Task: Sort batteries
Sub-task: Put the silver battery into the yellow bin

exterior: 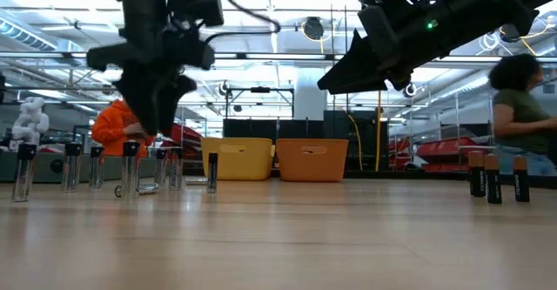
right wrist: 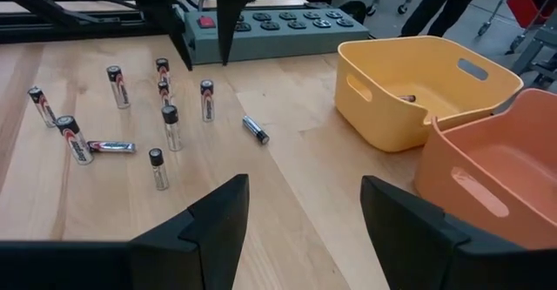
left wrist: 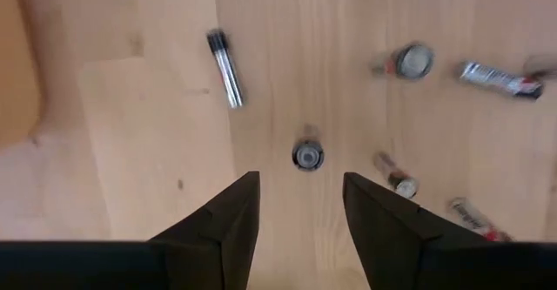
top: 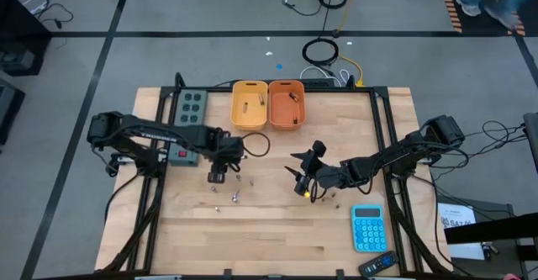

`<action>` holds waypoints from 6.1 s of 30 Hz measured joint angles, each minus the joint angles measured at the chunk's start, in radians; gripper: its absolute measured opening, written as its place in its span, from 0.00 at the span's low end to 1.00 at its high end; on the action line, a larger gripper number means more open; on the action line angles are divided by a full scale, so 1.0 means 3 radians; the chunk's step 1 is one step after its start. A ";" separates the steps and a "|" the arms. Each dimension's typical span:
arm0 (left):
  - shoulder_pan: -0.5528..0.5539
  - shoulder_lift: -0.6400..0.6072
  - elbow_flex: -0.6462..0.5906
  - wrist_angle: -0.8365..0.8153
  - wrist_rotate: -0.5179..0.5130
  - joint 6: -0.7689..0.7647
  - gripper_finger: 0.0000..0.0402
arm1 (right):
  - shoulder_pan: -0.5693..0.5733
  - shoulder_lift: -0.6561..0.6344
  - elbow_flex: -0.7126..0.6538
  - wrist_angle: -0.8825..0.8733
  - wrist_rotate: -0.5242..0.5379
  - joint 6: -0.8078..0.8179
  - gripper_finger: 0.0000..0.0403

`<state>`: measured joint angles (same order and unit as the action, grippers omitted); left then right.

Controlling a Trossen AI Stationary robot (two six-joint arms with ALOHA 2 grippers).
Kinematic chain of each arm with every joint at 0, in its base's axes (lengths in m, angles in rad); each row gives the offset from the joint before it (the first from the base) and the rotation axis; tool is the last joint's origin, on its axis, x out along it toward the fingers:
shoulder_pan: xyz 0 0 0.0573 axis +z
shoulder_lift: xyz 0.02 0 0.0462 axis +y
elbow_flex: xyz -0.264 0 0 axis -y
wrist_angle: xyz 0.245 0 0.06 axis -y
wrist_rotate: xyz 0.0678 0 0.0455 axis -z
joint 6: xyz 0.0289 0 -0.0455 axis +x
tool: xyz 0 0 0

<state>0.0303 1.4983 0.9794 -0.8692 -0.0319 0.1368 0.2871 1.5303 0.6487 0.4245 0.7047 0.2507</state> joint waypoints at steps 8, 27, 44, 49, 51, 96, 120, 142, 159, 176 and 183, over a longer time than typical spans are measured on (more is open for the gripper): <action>0.0000 0.0000 -0.0289 0.0420 0.0057 -0.0003 0.44 | 0.0000 0.0000 0.0000 0.0011 -0.0001 0.0000 0.53; 0.0000 0.0001 -0.0680 0.1067 0.0158 -0.0089 0.31 | -0.0001 0.0000 0.0000 0.0012 0.0002 0.0009 0.53; 0.0124 -0.0226 -0.0213 0.0966 0.0316 0.0153 0.13 | -0.0001 0.0000 0.0000 0.0011 0.0002 -0.0001 0.53; 0.0486 -0.0489 -0.0079 0.1225 -0.0310 0.0441 0.13 | -0.0001 0.0001 0.0000 0.0011 0.0002 -0.0001 0.53; 0.0684 -0.0497 -0.0079 0.1374 -0.0661 0.0584 0.13 | -0.0001 0.0001 0.0000 0.0011 0.0002 -0.0004 0.53; -0.0609 0.0333 0.0291 0.0261 -0.0182 -0.0462 0.47 | 0.0000 0.0004 0.0000 -0.0030 -0.0009 0.0027 0.53; -0.0430 0.0448 -0.0183 0.1122 0.0129 -0.0213 0.29 | -0.0001 0.0003 0.0001 -0.0033 -0.0007 0.0010 0.53; 0.0515 -0.0259 0.0521 0.0962 -0.1405 0.0810 0.13 | -0.0001 0.0005 0.0000 -0.0018 0.0006 0.0007 0.53; 0.0950 -0.0258 0.0512 0.0833 -0.0127 0.0523 0.45 | -0.0015 0.0009 0.0001 -0.0091 0.0005 0.0030 0.53; -0.0712 0.0351 0.0412 0.0607 -0.0083 -0.0433 0.44 | -0.0014 0.0009 0.0001 -0.0059 -0.0010 0.0070 0.53; -0.0757 0.0688 0.0412 0.0927 -0.0233 -0.0378 0.47 | -0.0014 0.0009 0.0001 -0.0060 -0.0010 0.0063 0.53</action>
<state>-0.1967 1.7048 1.1030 -0.5911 -0.1017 0.0234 0.2829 1.5330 0.6490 0.4065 0.7017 0.2695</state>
